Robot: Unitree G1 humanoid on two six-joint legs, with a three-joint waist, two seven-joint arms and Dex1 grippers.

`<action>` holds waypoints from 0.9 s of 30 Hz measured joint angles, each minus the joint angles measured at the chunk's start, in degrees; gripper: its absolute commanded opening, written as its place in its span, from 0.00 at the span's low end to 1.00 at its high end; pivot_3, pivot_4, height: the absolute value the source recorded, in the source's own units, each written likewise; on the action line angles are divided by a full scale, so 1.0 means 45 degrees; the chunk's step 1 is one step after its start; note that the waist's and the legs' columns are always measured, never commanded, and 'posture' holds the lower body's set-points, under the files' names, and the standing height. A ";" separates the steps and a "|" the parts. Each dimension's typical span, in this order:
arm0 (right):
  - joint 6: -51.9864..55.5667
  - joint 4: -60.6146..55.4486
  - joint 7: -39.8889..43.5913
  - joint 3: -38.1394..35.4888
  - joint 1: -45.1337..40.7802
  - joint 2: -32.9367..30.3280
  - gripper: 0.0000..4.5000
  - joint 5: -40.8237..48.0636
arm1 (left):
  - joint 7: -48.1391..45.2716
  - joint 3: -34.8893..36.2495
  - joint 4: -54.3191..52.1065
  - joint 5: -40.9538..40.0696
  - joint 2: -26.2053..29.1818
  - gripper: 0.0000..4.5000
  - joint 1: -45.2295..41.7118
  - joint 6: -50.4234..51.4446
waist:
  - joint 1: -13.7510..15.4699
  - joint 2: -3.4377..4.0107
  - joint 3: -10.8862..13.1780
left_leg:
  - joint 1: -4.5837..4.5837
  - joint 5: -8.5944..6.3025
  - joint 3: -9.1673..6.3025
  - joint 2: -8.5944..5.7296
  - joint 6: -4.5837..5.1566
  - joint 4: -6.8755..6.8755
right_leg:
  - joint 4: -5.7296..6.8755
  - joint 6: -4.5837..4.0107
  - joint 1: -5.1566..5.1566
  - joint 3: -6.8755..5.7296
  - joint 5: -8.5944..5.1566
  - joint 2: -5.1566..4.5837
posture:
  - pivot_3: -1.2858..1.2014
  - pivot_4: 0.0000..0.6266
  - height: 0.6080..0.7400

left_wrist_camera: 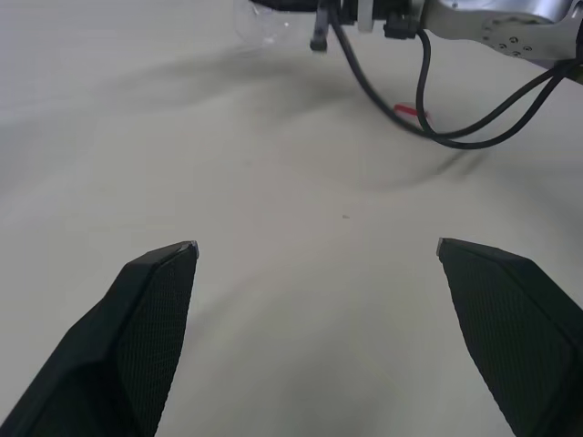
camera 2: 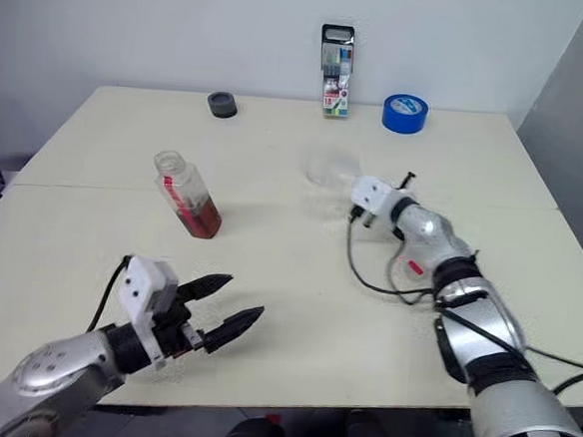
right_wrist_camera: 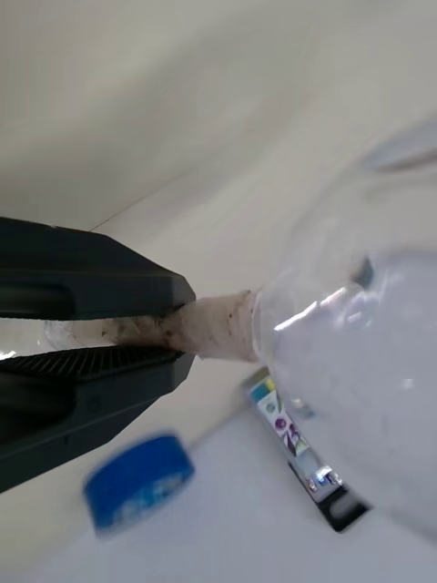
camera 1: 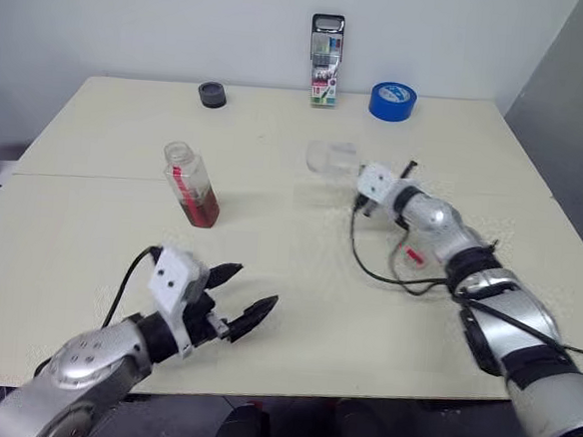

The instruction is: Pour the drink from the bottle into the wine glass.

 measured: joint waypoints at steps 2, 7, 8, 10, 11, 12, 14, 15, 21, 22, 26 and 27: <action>0.1712 -0.1250 0.0550 -0.1004 0.0227 0.0984 0.02 0.1628 | 0.0626 0.0003 -0.0637 0.0539 -0.0967 1.00 0.0917 -0.0782 | 0.0093 -0.0006 -0.0005 | -0.0009 -0.0004 -0.0004 -0.0001 0.0006 -0.0004 | -0.0015 0.0000 -0.0001 -0.0006 0.0000 -0.0006 | 0.52 0.24 1.00; 0.3604 -0.3605 0.1092 -0.1417 0.1677 0.2298 0.02 0.3128 | 0.1299 -0.0022 -0.1380 0.1460 -0.1441 1.00 0.2410 -0.1778 | 0.0364 0.0029 0.0010 | -0.0018 -0.0026 0.0000 -0.0021 0.0043 -0.0005 | -0.0024 0.0001 -0.0005 -0.0004 0.0001 -0.0026 | 0.52 0.24 1.00; 0.3721 -0.3796 0.1106 -0.1416 0.1983 0.2398 0.02 0.3183 | 0.1401 -0.0021 -0.1430 0.1530 -0.1486 1.00 0.2542 -0.2058 | 0.0349 0.0036 0.0008 | -0.0016 -0.0028 0.0009 -0.0023 0.0046 -0.0005 | -0.0025 0.0003 -0.0005 0.0005 0.0002 -0.0027 | 0.52 0.24 1.00; 0.3886 -0.3974 0.1100 -0.1437 0.2458 0.2431 0.02 0.3290 | 0.1489 -0.0025 -0.1448 0.1536 -0.1621 1.00 0.2873 -0.2389 | 0.0323 0.0035 0.0008 | -0.0016 -0.0026 0.0011 -0.0021 0.0044 -0.0005 | -0.0025 0.0003 -0.0008 0.0002 0.0002 -0.0025 | 0.52 0.24 1.00; 0.3866 -0.4016 0.1108 -0.1435 0.2629 0.2403 0.02 0.3297 | 0.1531 -0.0029 -0.1446 0.1523 -0.1739 1.00 0.3044 -0.2406 | 0.0303 0.0035 0.0008 | -0.0016 -0.0026 0.0010 -0.0019 0.0042 -0.0007 | -0.0023 0.0002 -0.0012 0.0001 0.0002 -0.0022 | 0.52 0.24 1.00; 0.3791 -0.4033 0.1131 -0.1404 0.2792 0.2353 0.02 0.3245 | 0.1578 -0.0033 -0.1445 0.1511 -0.1788 1.00 0.3168 -0.2405 | 0.0286 0.0035 0.0008 | -0.0016 -0.0026 0.0009 -0.0015 0.0044 -0.0012 | -0.0021 0.0001 -0.0016 0.0001 0.0001 -0.0016 | 0.52 0.24 1.00; 0.3422 -0.4051 0.1283 -0.1091 0.3117 0.2244 0.02 0.3072 | 0.1671 -0.0031 -0.1445 0.1501 -0.1837 1.00 0.3336 -0.2406 | 0.0283 0.0035 0.0008 | -0.0010 -0.0028 0.0004 -0.0008 0.0046 -0.0014 | -0.0016 0.0000 -0.0015 -0.0003 0.0000 -0.0005 | 0.52 0.24 1.00; 0.3274 -0.4057 0.1343 -0.1013 0.3334 0.2229 0.02 0.3064 | 0.1689 -0.0029 -0.1445 0.1501 -0.1852 1.00 0.3358 -0.2407 | 0.0283 0.0034 0.0008 | -0.0006 -0.0028 0.0002 -0.0007 0.0047 -0.0015 | -0.0012 -0.0001 -0.0013 -0.0005 0.0000 -0.0004 | 0.52 0.24 1.00; 0.2514 -0.4151 0.1322 -0.0743 0.3992 0.2182 0.02 0.2946 | 0.1729 -0.0031 -0.1445 0.1500 -0.1796 1.00 0.3126 -0.2417 | 0.0289 0.0034 0.0008 | -0.0002 -0.0026 0.0002 -0.0008 0.0045 -0.0011 | -0.0011 -0.0001 -0.0007 -0.0006 0.0001 -0.0004 | 0.52 0.24 1.00; 0.2334 -0.4114 0.1290 -0.0701 0.4041 0.2207 0.02 0.2918 | 0.1724 -0.0031 -0.1444 0.1499 -0.1795 1.00 0.3047 -0.2416 | 0.0289 0.0034 0.0008 | -0.0003 -0.0023 0.0001 -0.0008 0.0038 -0.0011 | -0.0011 -0.0001 -0.0007 -0.0006 0.0001 -0.0003 | 0.52 0.24 1.00; 0.1761 -0.3811 0.1161 -0.0593 0.4057 0.2378 0.02 0.2801 | 0.1682 -0.0032 -0.1443 0.1491 -0.1783 1.00 0.3045 -0.2413 | 0.0281 0.0033 0.0007 | -0.0002 -0.0010 0.0002 -0.0007 0.0015 -0.0011 | -0.0011 -0.0001 -0.0007 -0.0005 0.0001 -0.0003 | 0.52 0.24 1.00; 0.1574 -0.3681 0.1082 -0.0590 0.4057 0.2434 0.02 0.2783 | 0.1668 -0.0032 -0.1441 0.1490 -0.1782 1.00 0.3046 -0.2413 | 0.0281 0.0033 0.0007 | -0.0001 -0.0010 0.0002 -0.0007 0.0015 -0.0011 | -0.0011 -0.0001 -0.0007 -0.0005 0.0001 -0.0003 | 0.52 0.24 1.00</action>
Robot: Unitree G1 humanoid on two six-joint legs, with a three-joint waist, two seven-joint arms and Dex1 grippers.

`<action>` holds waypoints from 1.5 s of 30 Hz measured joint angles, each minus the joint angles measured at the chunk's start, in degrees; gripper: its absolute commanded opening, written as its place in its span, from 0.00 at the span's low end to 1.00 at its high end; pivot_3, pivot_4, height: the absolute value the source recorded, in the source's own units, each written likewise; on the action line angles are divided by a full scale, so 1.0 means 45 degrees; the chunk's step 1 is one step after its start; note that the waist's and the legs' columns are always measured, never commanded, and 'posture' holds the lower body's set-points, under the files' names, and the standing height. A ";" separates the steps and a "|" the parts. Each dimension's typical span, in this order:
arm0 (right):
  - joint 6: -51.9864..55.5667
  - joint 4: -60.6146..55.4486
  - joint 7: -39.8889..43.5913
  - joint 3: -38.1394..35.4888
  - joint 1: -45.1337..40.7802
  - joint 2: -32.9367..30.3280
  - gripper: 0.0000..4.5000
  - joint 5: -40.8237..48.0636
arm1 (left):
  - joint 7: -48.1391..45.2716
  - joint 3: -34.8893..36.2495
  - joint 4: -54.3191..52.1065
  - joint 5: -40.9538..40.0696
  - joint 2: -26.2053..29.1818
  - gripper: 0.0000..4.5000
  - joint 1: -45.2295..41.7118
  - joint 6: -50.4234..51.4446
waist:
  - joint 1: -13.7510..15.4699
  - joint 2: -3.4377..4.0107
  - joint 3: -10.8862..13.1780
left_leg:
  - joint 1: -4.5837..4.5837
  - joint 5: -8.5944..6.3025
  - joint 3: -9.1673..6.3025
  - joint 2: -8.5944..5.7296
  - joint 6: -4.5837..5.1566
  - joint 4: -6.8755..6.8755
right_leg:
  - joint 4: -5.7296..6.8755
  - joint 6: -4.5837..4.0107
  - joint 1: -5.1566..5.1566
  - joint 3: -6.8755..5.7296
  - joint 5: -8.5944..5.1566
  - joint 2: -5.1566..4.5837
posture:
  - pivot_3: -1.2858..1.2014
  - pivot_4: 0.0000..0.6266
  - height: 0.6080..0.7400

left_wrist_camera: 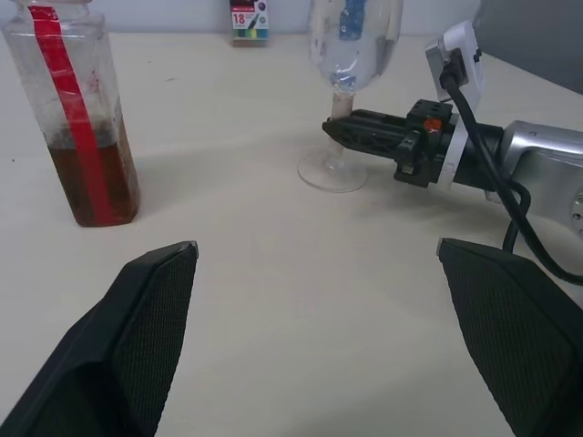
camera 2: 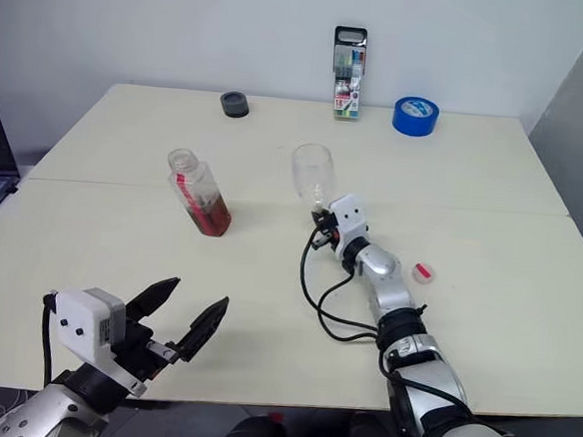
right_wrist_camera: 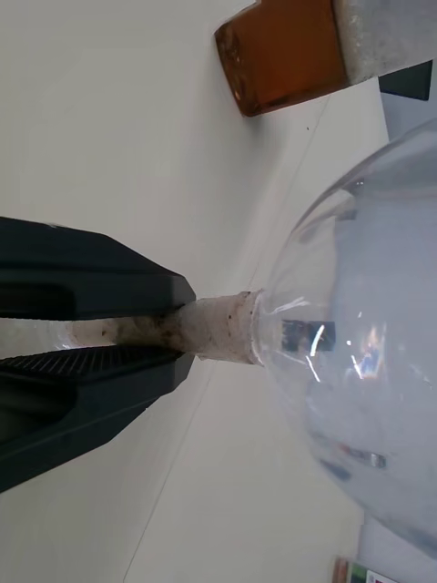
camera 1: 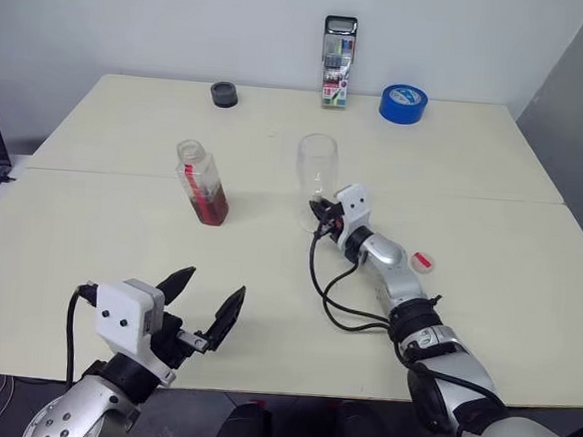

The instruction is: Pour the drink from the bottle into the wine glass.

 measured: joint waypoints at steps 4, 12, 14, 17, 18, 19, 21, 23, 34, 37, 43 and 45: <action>-0.0331 0.0264 -0.0134 -0.0013 -0.0015 0.0121 0.02 -0.0014 | -0.0052 0.0000 0.0014 -0.0022 0.0007 1.00 -0.0014 0.0000 | -0.0001 0.0000 0.0000 | 0.0003 0.0000 0.0000 0.0000 0.0001 -0.0001 | 0.0000 0.0000 0.0001 0.0001 0.0000 0.0000 | 0.52 0.24 1.00; -0.0516 0.0757 -0.0326 -0.0107 -0.0049 0.0105 0.47 -0.0015 | -0.0285 -0.0112 0.0039 -0.0019 0.0027 1.00 -0.0033 0.0000 | 0.0001 0.0000 0.0000 | 0.0008 -0.0001 0.0000 0.0000 0.0002 -0.0001 | 0.0000 0.0000 0.0007 0.0000 0.0000 0.0000 | 0.52 0.24 1.00; -0.0534 0.0796 -0.0328 -0.0072 -0.0049 0.0040 0.63 -0.0097 | -0.0285 -0.0116 0.0043 -0.0021 0.0048 1.00 -0.0139 0.0008 | 0.0004 0.0000 0.0000 | 0.0008 -0.0001 0.0001 0.0000 0.0001 -0.0001 | -0.0001 0.0000 0.0007 0.0001 0.0000 0.0000 | 0.52 0.24 1.00; -0.0618 0.0795 -0.0325 -0.0047 -0.0034 -0.0053 0.86 -0.0159 | -0.0297 -0.0139 0.0090 -0.0020 0.0058 1.00 -0.0240 0.0010 | 0.0004 0.0000 0.0000 | 0.0008 0.0000 0.0000 0.0000 0.0000 -0.0002 | -0.0001 0.0000 0.0007 0.0000 0.0000 0.0000 | 0.52 0.24 1.00; -0.0636 0.0791 -0.0324 -0.0047 -0.0009 -0.0066 0.93 -0.0160 | -0.0304 -0.0157 0.0149 -0.0019 0.0065 1.00 -0.0266 0.0010 | 0.0005 0.0000 -0.0001 | 0.0009 -0.0001 0.0000 0.0000 0.0001 -0.0003 | -0.0001 0.0000 0.0007 0.0001 0.0000 0.0000 | 0.52 0.24 1.00; -0.0648 0.0777 -0.0322 -0.0045 0.0049 -0.0076 0.99 -0.0160 | -0.0308 -0.0186 0.0309 -0.0007 0.0076 1.00 -0.0312 0.0009 | 0.0008 0.0003 -0.0001 | 0.0009 0.0000 0.0000 -0.0001 0.0001 -0.0004 | -0.0001 0.0000 0.0007 0.0000 0.0000 0.0000 | 0.52 0.24 1.00; -0.0650 0.0658 -0.0316 -0.0040 0.0233 -0.0105 0.99 -0.0159 | -0.0296 -0.0266 0.0595 0.0045 0.0091 1.00 -0.0391 0.0008 | 0.0020 0.0007 -0.0001 | 0.0008 -0.0001 -0.0001 -0.0001 0.0001 -0.0009 | -0.0004 0.0000 0.0007 0.0000 0.0000 0.0000 | 0.52 0.24 1.00; -0.0582 0.0359 -0.0281 -0.0012 0.0507 -0.0222 0.99 -0.0156 | -0.0224 -0.0279 0.0928 0.0182 0.0072 1.00 -0.0507 -0.0026 | 0.0028 0.0030 0.0005 | 0.0006 0.0000 0.0001 -0.0002 0.0000 -0.0019 | -0.0012 0.0000 0.0005 0.0002 0.0000 -0.0001 | 0.52 0.24 1.00; 0.4685 -0.9234 0.3407 -0.0098 0.4060 -0.4684 0.99 0.2065 | 0.0912 0.0372 0.3173 0.1292 -0.0700 1.00 -0.2595 -0.0912 | 0.0032 0.0096 0.0015 | -0.0035 -0.0024 -0.0004 -0.0002 0.0040 -0.0034 | -0.0071 0.0005 -0.0001 -0.0004 0.0000 -0.0005 | 0.52 0.24 1.00; 0.6437 -1.1282 0.4419 -0.0242 0.4577 -0.5806 0.99 0.3255 | 0.1103 0.0450 0.3804 0.1541 -0.0803 1.00 -0.3117 -0.1008 | 0.0024 0.0082 0.0019 | -0.0013 -0.0030 -0.0018 0.0002 0.0053 -0.0034 | -0.0029 0.0003 0.0002 -0.0012 -0.0001 0.0003 | 0.52 0.24 1.00; 1.0680 -1.5358 0.6395 -0.0665 0.4809 -0.8124 0.99 0.7301 | 0.0922 0.0535 0.5319 0.1784 -0.0545 1.00 -0.4644 -0.1055 | 0.0079 0.0044 0.0006 | -0.0004 -0.0031 -0.0045 0.0000 0.0057 -0.0002 | -0.0011 0.0003 0.0023 -0.0036 -0.0001 0.0004 | 0.52 0.24 1.00; 1.1582 -1.5986 0.6430 -0.0893 0.4546 -0.8384 0.99 0.8326 | 0.0737 0.0564 0.5928 0.1786 -0.0403 1.00 -0.5065 -0.1093 | 0.0086 0.0041 0.0007 | -0.0007 -0.0030 -0.0051 -0.0001 0.0057 0.0000 | -0.0012 0.0003 0.0022 -0.0042 -0.0001 0.0004 | 0.52 0.24 1.00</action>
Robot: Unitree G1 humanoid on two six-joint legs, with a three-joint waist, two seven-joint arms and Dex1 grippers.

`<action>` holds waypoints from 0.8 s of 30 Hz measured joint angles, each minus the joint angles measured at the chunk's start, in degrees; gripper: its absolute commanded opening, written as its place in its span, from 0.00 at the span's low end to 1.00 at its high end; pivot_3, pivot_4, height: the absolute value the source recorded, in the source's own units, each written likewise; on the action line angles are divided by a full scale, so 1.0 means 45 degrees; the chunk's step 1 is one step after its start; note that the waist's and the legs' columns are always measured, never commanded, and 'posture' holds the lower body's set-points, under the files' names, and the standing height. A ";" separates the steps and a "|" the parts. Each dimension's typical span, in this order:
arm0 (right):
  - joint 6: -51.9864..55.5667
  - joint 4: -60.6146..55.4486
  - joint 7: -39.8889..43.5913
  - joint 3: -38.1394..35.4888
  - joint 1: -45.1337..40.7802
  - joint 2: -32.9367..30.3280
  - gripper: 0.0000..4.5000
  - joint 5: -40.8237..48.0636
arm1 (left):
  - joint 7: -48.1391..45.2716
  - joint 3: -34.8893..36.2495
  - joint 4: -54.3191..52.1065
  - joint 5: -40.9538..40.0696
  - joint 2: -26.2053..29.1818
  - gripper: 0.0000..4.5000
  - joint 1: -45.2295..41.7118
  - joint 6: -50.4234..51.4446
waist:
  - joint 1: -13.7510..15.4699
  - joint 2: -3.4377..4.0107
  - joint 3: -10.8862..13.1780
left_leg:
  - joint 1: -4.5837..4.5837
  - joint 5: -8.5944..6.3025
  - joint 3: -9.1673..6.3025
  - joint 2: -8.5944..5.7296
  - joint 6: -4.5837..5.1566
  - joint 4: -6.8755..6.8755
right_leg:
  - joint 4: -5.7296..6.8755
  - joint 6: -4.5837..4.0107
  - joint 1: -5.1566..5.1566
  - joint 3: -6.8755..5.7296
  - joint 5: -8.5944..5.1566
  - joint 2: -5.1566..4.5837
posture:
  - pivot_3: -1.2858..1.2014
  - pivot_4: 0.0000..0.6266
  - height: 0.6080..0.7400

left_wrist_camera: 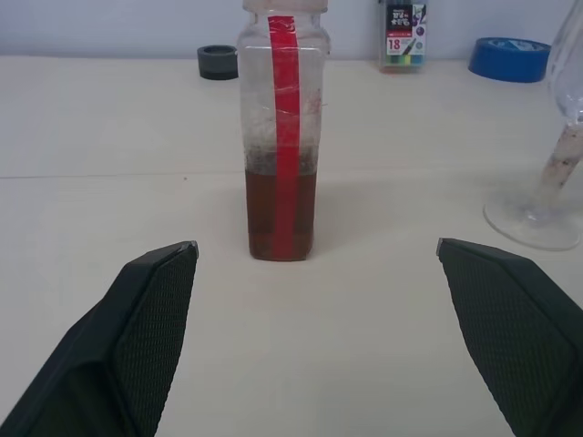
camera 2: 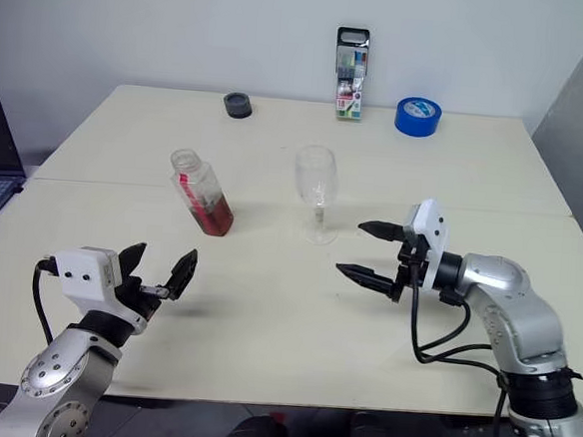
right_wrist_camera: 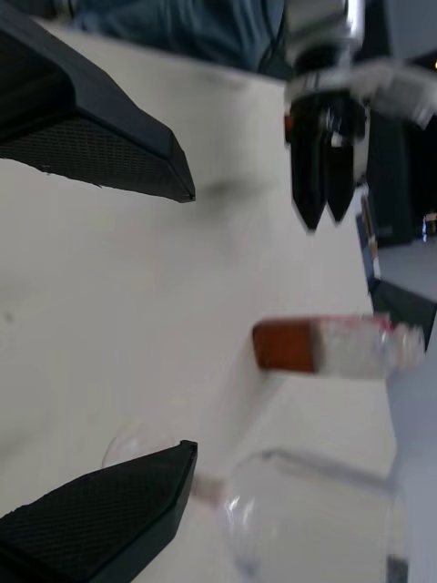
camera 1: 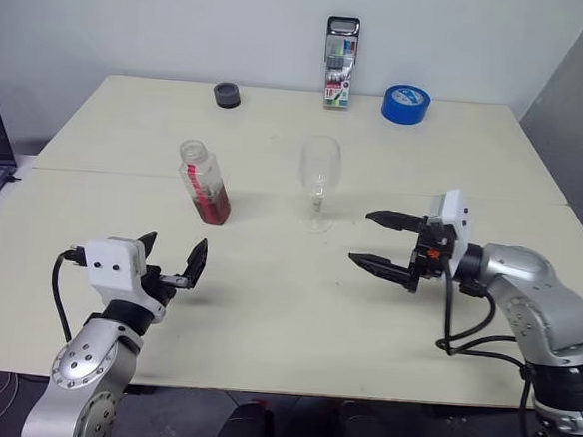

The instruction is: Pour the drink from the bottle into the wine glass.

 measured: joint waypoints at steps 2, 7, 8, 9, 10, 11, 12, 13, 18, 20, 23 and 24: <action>0.0451 -0.0443 -0.0108 -0.0108 -0.0392 -0.0033 0.99 0.0567 | -0.0255 0.0031 0.0707 0.0008 0.0162 1.00 -0.0454 -0.0023 | -0.0002 -0.0006 -0.0002 | 0.0000 0.0000 -0.0001 0.0000 0.0000 0.0002 | 0.0001 0.0000 -0.0001 -0.0002 0.0000 0.0000 | 0.52 0.24 1.00; 0.0703 -0.0685 -0.0777 -0.0103 -0.0724 0.0313 0.99 0.0986 | -0.0808 0.0058 0.2017 0.0168 0.0562 1.00 -0.1351 -0.0254 | 0.0031 -0.0045 -0.0006 | -0.0017 0.0002 -0.0012 -0.0003 -0.0003 0.0009 | -0.0006 0.0000 -0.0003 -0.0011 0.0000 -0.0003 | 0.52 0.24 1.00; 0.0706 -0.0691 -0.0905 -0.0104 -0.0759 0.0380 0.99 0.1023 | -0.0901 0.0075 0.2262 0.0215 0.0679 1.00 -0.1527 -0.0264 | 0.0032 -0.0045 -0.0006 | -0.0017 0.0002 -0.0012 -0.0003 -0.0003 0.0010 | -0.0006 0.0000 -0.0005 -0.0012 0.0000 -0.0003 | 0.52 0.24 1.00; 0.0717 -0.0695 -0.1002 -0.0104 -0.0806 0.0395 0.99 0.1029 | -0.1014 0.0121 0.2498 0.0256 0.0764 1.00 -0.1712 -0.0301 | 0.0031 -0.0045 -0.0006 | -0.0018 0.0002 -0.0014 -0.0003 -0.0003 0.0010 | -0.0007 0.0000 -0.0005 -0.0013 0.0001 -0.0003 | 0.52 0.24 1.00; 0.0725 -0.0705 -0.1099 -0.0109 -0.0832 0.0391 0.99 0.1033 | -0.1083 0.0138 0.2670 0.0288 0.0845 1.00 -0.1833 -0.0323 | 0.0029 -0.0045 -0.0006 | -0.0018 0.0002 -0.0014 -0.0003 -0.0003 0.0010 | -0.0007 0.0000 -0.0005 -0.0012 0.0000 -0.0004 | 0.52 0.24 1.00; 0.0735 -0.0719 -0.1199 -0.0110 -0.0838 0.0390 0.99 0.1036 | -0.1201 0.0142 0.2861 0.0313 0.0933 1.00 -0.1962 -0.0365 | 0.0030 -0.0045 -0.0006 | -0.0019 0.0002 -0.0016 -0.0002 -0.0004 0.0009 | -0.0007 0.0000 -0.0006 -0.0014 0.0000 -0.0005 | 0.52 0.24 1.00; 0.0754 -0.0732 -0.1261 -0.0111 -0.0837 0.0389 0.99 0.1040 | -0.1316 0.0153 0.3081 0.0340 0.1001 1.00 -0.2088 -0.0456 | 0.0031 -0.0045 -0.0006 | -0.0019 0.0002 -0.0017 -0.0003 -0.0004 0.0009 | -0.0007 0.0000 -0.0006 -0.0015 0.0000 -0.0005 | 0.52 0.24 1.00; 0.0777 -0.0754 -0.1316 -0.0115 -0.0835 0.0388 0.99 0.1047 | -0.1368 0.0157 0.3195 0.0357 0.1030 1.00 -0.2183 -0.0507 | 0.0030 -0.0046 -0.0006 | -0.0019 0.0002 -0.0017 -0.0002 -0.0004 0.0010 | -0.0007 0.0000 -0.0006 -0.0015 0.0000 -0.0005 | 0.52 0.24 1.00; 0.0930 -0.1093 -0.1810 -0.0167 -0.0824 0.0393 0.99 0.1178 | -0.1888 0.0088 0.4223 0.0538 0.1158 1.00 -0.3036 -0.0791 | 0.0031 -0.0046 -0.0006 | -0.0021 0.0003 -0.0018 -0.0003 -0.0005 0.0011 | -0.0007 0.0000 -0.0007 -0.0017 0.0001 -0.0007 | 0.52 0.24 1.00; 0.0944 -0.1187 -0.1997 -0.0187 -0.0815 0.0400 0.99 0.1301 | -0.2056 0.0025 0.4659 0.0682 0.1247 1.00 -0.3389 -0.0854 | 0.0030 -0.0047 -0.0005 | -0.0021 0.0003 -0.0019 -0.0003 -0.0006 0.0011 | -0.0006 0.0000 -0.0008 -0.0020 0.0001 -0.0007 | 0.52 0.24 1.00; 0.0947 -0.1361 -0.2234 -0.0214 -0.0731 0.0402 0.99 0.1436 | -0.2386 -0.0074 0.5335 0.0871 0.1352 1.00 -0.3906 -0.1128 | 0.0028 -0.0048 -0.0005 | -0.0024 0.0003 -0.0020 -0.0003 -0.0006 0.0011 | -0.0006 0.0000 -0.0009 -0.0022 0.0001 -0.0007 | 0.52 0.24 1.00; 0.0947 -0.1377 -0.2307 -0.0215 -0.0724 0.0401 0.99 0.1454 | -0.2456 -0.0079 0.5560 0.0901 0.1378 1.00 -0.4079 -0.1177 | 0.0027 -0.0048 -0.0005 | -0.0023 0.0003 -0.0019 -0.0003 -0.0006 0.0011 | -0.0006 0.0000 -0.0010 -0.0020 0.0001 -0.0007 | 0.52 0.24 1.00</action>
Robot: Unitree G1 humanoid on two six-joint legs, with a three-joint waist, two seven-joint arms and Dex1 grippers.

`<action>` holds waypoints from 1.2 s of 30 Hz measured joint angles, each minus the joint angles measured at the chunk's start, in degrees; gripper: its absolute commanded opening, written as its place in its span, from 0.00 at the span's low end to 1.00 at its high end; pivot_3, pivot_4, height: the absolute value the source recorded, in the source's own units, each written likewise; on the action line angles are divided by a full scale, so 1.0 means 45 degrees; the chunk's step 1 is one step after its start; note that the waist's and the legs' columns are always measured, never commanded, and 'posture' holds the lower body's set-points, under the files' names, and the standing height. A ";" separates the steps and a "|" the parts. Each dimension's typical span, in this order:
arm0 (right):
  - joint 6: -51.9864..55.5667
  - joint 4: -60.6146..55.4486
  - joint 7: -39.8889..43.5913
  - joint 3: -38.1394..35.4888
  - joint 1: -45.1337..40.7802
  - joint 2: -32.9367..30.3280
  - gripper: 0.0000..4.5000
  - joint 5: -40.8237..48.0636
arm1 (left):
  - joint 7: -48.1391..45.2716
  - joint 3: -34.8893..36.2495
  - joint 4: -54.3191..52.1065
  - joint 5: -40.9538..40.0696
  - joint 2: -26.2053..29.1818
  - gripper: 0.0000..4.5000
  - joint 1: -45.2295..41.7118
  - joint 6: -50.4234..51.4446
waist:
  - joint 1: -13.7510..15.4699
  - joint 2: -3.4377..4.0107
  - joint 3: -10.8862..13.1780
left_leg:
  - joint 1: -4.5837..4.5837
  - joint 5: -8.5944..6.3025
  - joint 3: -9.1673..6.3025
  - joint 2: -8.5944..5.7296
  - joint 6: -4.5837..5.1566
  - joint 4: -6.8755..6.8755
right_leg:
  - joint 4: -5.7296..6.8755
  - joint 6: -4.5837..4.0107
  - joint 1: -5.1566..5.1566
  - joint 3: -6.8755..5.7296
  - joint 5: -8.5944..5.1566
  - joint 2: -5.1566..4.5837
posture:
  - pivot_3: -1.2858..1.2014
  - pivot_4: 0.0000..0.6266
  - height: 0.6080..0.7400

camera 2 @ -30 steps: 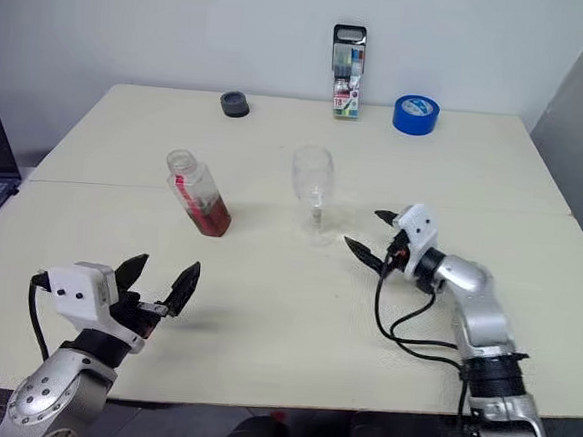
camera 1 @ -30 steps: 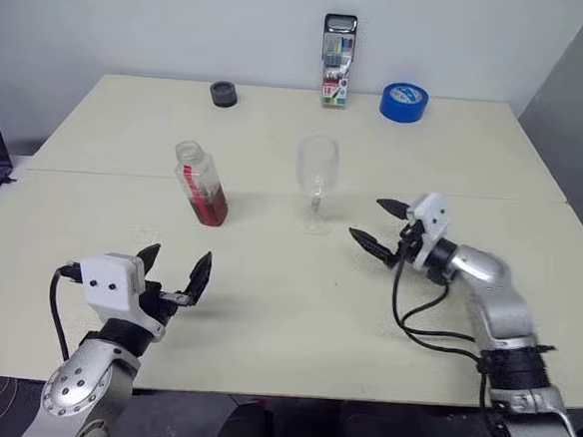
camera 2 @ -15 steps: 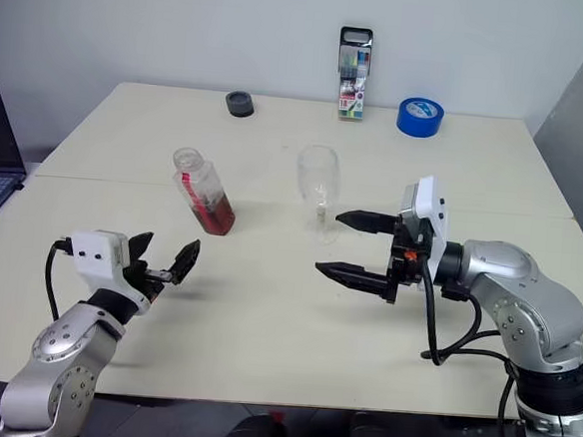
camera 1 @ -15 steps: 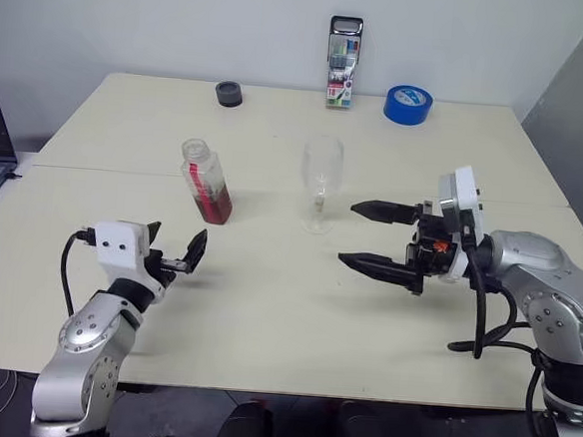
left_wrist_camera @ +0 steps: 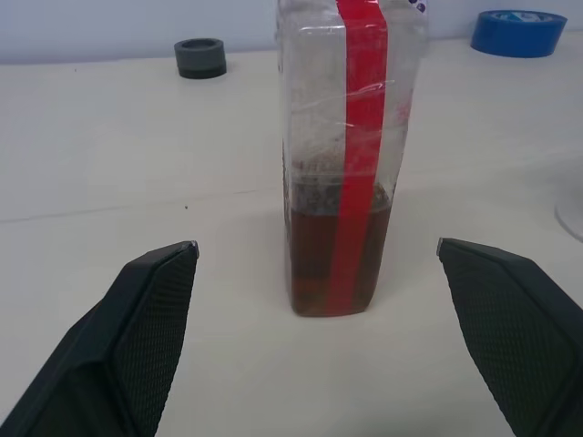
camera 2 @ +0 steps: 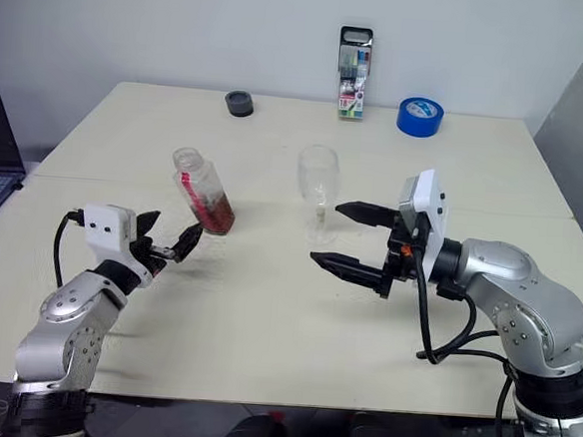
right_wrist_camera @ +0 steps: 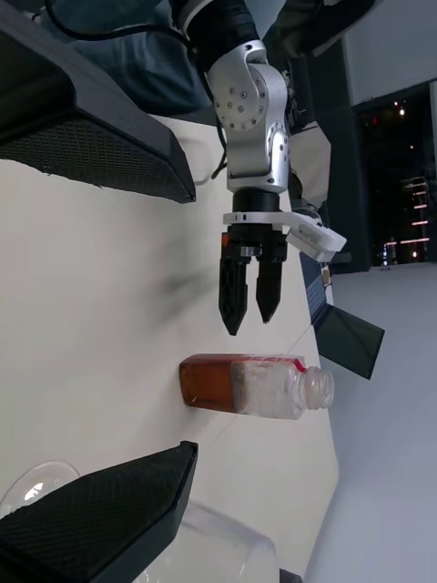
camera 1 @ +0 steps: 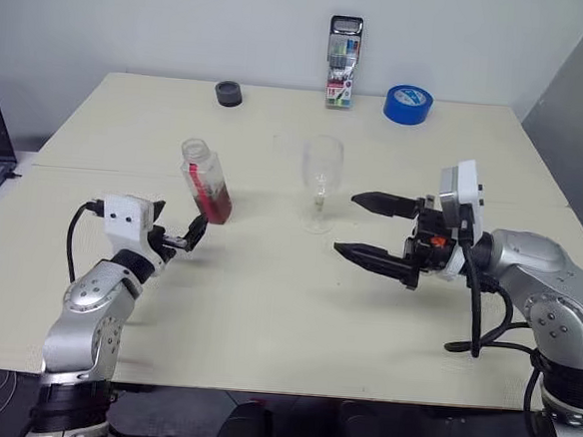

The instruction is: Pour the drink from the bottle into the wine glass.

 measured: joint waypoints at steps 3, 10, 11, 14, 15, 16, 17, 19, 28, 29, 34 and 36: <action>0.0001 -0.0010 -0.0179 -0.0004 0.0007 -0.0004 0.99 0.0042 | -0.0296 -0.0047 0.0609 0.0083 0.0044 1.00 -0.0392 -0.0235 | 0.0000 0.0000 0.0000 | 0.0000 0.0000 -0.0001 0.0000 0.0000 0.0000 | 0.0001 0.0000 -0.0001 -0.0003 0.0000 0.0000 | 0.52 0.24 1.00; 0.0025 -0.0144 -0.0521 -0.0009 -0.0003 -0.0038 0.99 0.0110 | -0.0836 -0.0532 0.2248 0.0691 0.0085 1.00 -0.1537 -0.1038 | 0.0003 -0.0002 0.0001 | -0.0007 0.0002 -0.0004 0.0000 -0.0003 0.0004 | -0.0001 0.0000 -0.0006 -0.0005 0.0000 -0.0001 | 0.52 0.24 1.00; 0.0026 -0.0159 -0.0550 -0.0010 -0.0003 -0.0052 0.99 0.0110 | -0.0849 -0.0586 0.2439 0.0802 0.0085 1.00 -0.1626 -0.1096 | -0.0002 -0.0002 0.0001 | -0.0008 0.0002 -0.0004 0.0000 -0.0003 0.0004 | -0.0001 0.0000 -0.0007 -0.0005 0.0000 -0.0001 | 0.52 0.24 1.00; 0.0035 -0.0208 -0.0624 -0.0010 -0.0004 -0.0062 0.99 0.0116 | -0.0976 -0.0714 0.2973 0.0986 0.0049 1.00 -0.1796 -0.1414 | -0.0001 -0.0002 0.0001 | -0.0009 0.0002 -0.0005 0.0000 -0.0003 0.0005 | 0.0000 0.0000 -0.0008 -0.0006 0.0000 -0.0001 | 0.52 0.24 1.00; 0.0041 -0.0219 -0.0656 -0.0010 -0.0005 -0.0063 0.99 0.0121 | -0.1002 -0.0730 0.3131 0.1039 0.0015 1.00 -0.1867 -0.1505 | 0.0002 -0.0003 0.0001 | -0.0010 0.0002 -0.0005 0.0000 -0.0003 0.0005 | 0.0000 0.0000 -0.0008 -0.0007 0.0000 -0.0002 | 0.52 0.24 1.00; 0.0054 -0.0233 -0.0706 -0.0010 -0.0004 -0.0066 0.99 0.0128 | -0.1035 -0.0750 0.3287 0.1065 -0.0007 1.00 -0.1953 -0.1593 | 0.0002 -0.0003 0.0001 | -0.0012 0.0002 -0.0005 0.0000 -0.0003 0.0007 | 0.0000 0.0000 -0.0008 -0.0006 0.0001 -0.0002 | 0.52 0.24 1.00; 0.0064 -0.0241 -0.0741 -0.0010 -0.0006 -0.0066 0.99 0.0132 | -0.1057 -0.0760 0.3426 0.1088 -0.0009 1.00 -0.2050 -0.1636 | 0.0002 -0.0003 0.0001 | -0.0012 0.0002 -0.0005 0.0000 -0.0003 0.0007 | 0.0000 0.0000 -0.0008 -0.0007 0.0001 -0.0003 | 0.52 0.24 1.00; 0.0089 -0.0250 -0.0825 -0.0011 -0.0005 -0.0073 0.99 0.0143 | -0.1085 -0.0781 0.3709 0.1158 -0.0019 1.00 -0.2253 -0.1861 | 0.0001 -0.0004 0.0001 | -0.0013 0.0002 -0.0005 0.0000 -0.0004 0.0007 | 0.0000 0.0000 -0.0010 -0.0008 0.0001 -0.0003 | 0.52 0.24 1.00; 0.0579 -0.0348 -0.1373 -0.0089 -0.0461 -0.0079 0.99 0.0398 | -0.1311 -0.1116 0.6055 0.1687 -0.0360 1.00 -0.3680 -0.3195 | 0.0001 -0.0006 0.0001 | -0.0017 0.0004 -0.0007 -0.0002 -0.0006 0.0011 | 0.0003 0.0000 -0.0014 -0.0012 0.0001 -0.0004 | 0.52 0.24 1.00; 0.0686 -0.0411 -0.1505 -0.0097 -0.0629 -0.0068 0.99 0.0524 | -0.1273 -0.1128 0.6437 0.1792 -0.0430 1.00 -0.3910 -0.3441 | 0.0004 -0.0007 0.0002 | -0.0019 0.0004 -0.0009 -0.0002 -0.0007 0.0012 | 0.0003 0.0000 -0.0014 -0.0015 0.0001 -0.0003 | 0.52 0.24 1.00; 0.1296 -0.0774 -0.2254 -0.0114 -0.1092 0.0027 1.00 0.1044 | -0.1058 -0.1182 0.7974 0.2098 -0.0474 0.96 -0.4715 -0.4456 | -0.0002 -0.0012 -0.0001 | -0.0028 0.0012 -0.0013 -0.0002 -0.0022 0.0014 | -0.0002 0.0000 -0.0017 -0.0019 0.0001 -0.0004 | 0.52 0.24 1.00; 0.1620 -0.0856 -0.2608 -0.0119 -0.1398 0.0044 1.00 0.1249 | -0.1095 -0.1193 0.8416 0.2161 -0.0475 0.87 -0.4795 -0.4716 | -0.0009 -0.0012 -0.0001 | -0.0032 0.0013 -0.0012 -0.0002 -0.0023 0.0014 | 0.0000 0.0000 -0.0023 -0.0019 0.0001 -0.0005 | 0.52 0.24 1.00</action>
